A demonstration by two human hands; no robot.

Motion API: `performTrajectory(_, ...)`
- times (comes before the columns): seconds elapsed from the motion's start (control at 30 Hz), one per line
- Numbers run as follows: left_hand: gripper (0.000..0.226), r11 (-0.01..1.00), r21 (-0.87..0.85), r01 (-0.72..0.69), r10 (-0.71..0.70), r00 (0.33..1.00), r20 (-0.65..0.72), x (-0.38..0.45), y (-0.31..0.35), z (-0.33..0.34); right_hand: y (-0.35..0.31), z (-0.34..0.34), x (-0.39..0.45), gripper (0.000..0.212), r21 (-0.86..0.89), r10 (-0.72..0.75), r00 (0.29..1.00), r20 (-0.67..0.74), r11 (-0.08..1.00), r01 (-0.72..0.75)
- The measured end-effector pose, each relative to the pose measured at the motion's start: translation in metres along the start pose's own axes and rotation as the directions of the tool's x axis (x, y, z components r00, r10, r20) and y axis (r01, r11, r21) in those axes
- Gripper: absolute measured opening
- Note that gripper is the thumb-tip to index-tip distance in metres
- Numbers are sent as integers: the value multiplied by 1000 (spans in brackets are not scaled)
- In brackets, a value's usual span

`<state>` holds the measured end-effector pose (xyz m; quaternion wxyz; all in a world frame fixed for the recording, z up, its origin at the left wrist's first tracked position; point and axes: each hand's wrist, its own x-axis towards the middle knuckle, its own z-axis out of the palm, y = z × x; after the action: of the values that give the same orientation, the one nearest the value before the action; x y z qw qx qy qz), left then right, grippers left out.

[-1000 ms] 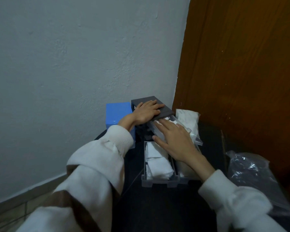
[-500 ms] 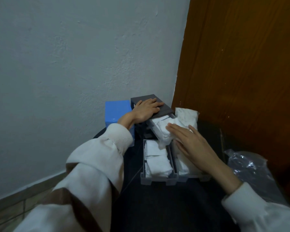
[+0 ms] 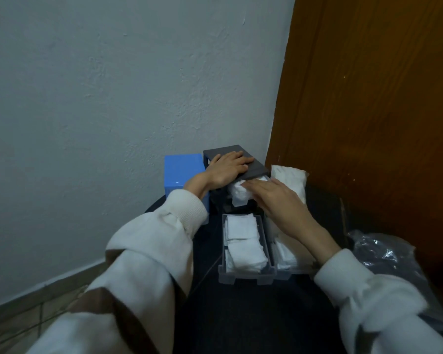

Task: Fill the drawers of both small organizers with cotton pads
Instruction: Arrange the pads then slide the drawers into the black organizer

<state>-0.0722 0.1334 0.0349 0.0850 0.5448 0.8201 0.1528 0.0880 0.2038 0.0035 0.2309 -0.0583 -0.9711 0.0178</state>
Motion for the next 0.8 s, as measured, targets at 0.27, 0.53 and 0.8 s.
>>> performTrajectory(0.27,44,1000,-18,-5,4,1000,-3,-3,1,-2,-2,8,9,20,99,98,939,-328,993,-69)
performTrajectory(0.53,44,1000,11,-11,11,1000,-18,0,-1,1,3,7,17,23,128,184,933,-310,980,-151)
performTrajectory(0.8,44,1000,-3,-6,6,1000,-19,-1,1,0,9,7,12,13,191,129,952,-279,979,-77)
